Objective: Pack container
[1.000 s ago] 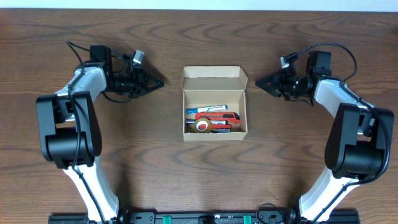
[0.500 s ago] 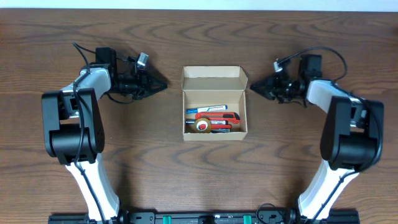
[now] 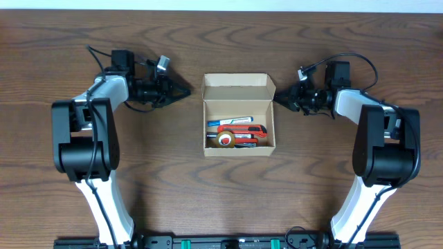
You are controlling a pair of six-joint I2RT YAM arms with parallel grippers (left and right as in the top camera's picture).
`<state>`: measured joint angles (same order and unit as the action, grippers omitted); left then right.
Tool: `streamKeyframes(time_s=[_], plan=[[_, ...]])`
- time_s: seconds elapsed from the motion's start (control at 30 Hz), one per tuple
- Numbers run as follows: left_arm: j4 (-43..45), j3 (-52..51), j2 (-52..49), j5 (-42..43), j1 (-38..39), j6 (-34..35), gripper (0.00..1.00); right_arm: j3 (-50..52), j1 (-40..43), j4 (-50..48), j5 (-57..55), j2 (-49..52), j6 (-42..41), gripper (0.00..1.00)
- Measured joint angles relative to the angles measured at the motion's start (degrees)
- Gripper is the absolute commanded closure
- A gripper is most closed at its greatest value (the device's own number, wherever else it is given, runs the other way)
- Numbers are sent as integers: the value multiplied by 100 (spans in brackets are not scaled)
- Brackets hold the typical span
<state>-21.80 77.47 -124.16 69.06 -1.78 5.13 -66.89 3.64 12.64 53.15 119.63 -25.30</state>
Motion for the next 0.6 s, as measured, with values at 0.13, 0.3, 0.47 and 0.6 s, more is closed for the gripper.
streamKeyframes(time_s=[0.13, 0.3, 0.47, 0.6], plan=[[179, 0, -87, 15, 133, 219, 94, 0, -107, -48, 0, 0, -20, 99], [273, 0, -302, 151, 190, 361, 94, 0, -173, -87, 2, 0, -66, 99], [415, 0, -610, 361, 208, 415, 94, 0, -175, -96, 2, 0, -92, 99], [444, 0, -772, 455, 247, 420, 94, 0, -199, -125, 0, 0, -111, 99]])
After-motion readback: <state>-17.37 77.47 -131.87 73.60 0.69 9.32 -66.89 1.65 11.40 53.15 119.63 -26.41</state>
